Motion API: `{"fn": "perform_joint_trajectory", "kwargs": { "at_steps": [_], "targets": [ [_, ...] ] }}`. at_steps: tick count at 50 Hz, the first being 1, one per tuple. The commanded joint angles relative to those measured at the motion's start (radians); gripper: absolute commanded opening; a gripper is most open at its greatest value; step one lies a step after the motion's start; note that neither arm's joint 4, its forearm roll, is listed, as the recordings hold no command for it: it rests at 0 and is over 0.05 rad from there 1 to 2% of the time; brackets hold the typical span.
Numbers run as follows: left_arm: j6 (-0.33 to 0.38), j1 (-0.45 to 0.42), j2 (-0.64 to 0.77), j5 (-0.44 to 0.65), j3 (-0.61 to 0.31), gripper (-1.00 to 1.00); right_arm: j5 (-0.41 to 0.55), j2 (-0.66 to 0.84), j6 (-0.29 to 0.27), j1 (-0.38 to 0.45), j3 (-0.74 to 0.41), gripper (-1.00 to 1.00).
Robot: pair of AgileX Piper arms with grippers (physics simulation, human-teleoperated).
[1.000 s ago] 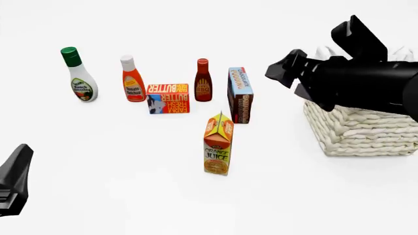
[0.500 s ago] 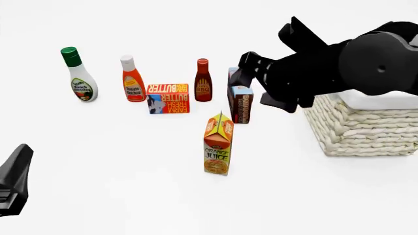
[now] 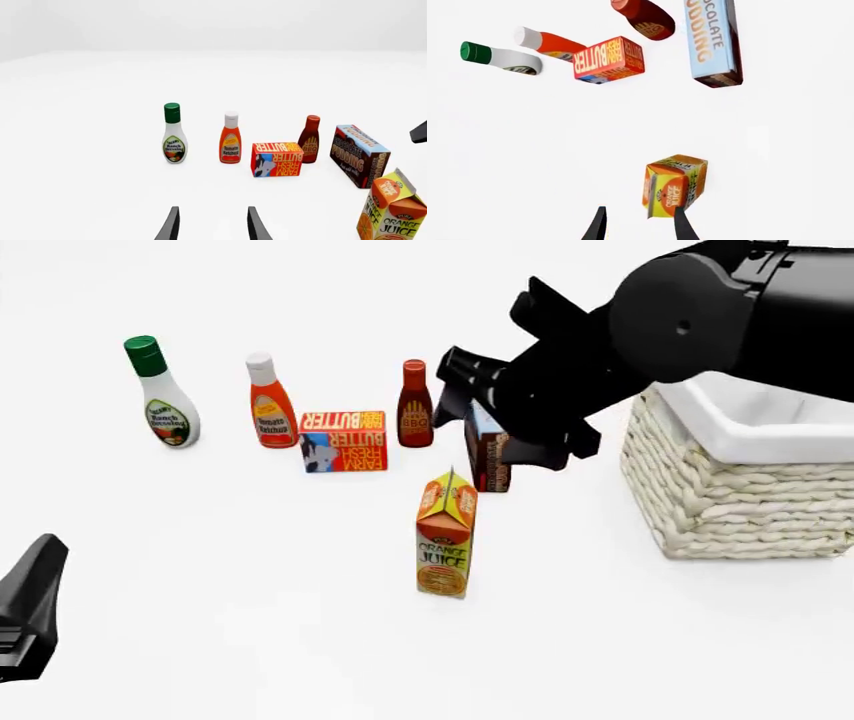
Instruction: Pick the orange juice and place it in the basket.
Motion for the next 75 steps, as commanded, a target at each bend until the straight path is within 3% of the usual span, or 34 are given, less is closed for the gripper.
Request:
{"fn": "perform_joint_trajectory", "kwargs": {
  "at_steps": [1, 3, 12, 25, 41, 44, 45, 66, 75],
  "targets": [
    [0.000, 0.000, 0.000, 0.000, 0.000, 1.00, 0.117, 0.059, 0.031, 0.028, -0.089, 1.00],
    [0.000, 0.000, 0.000, 0.000, 0.000, 1.00, 0.122, 0.057, 0.050, 0.040, -0.083, 1.00],
    [0.000, 0.000, 0.000, 0.000, 0.000, 1.00, 0.235, 0.100, 0.042, 0.027, -0.172, 1.00],
    [0.000, 0.000, 0.000, 0.000, 0.000, 1.00, 0.296, 0.139, 0.086, 0.052, -0.222, 1.00],
    [0.000, 0.000, 0.000, 0.000, 0.000, 1.00, 0.481, 0.277, 0.018, 0.004, -0.420, 1.00],
    [0.000, 0.000, 0.000, 0.000, 0.000, 1.00, 0.479, 0.276, 0.031, 0.019, -0.413, 1.00],
    [0.000, 0.000, 0.000, 0.000, 0.000, 1.00, 0.534, 0.316, -0.020, -0.028, -0.463, 1.00],
    [0.000, 0.000, 0.000, 0.000, 0.000, 1.00, 0.550, 0.395, -0.021, -0.002, -0.518, 1.00],
    [0.000, 0.000, 0.000, 0.000, 0.000, 1.00, 0.550, 0.421, -0.078, -0.039, -0.498, 1.00]
  ]
}}
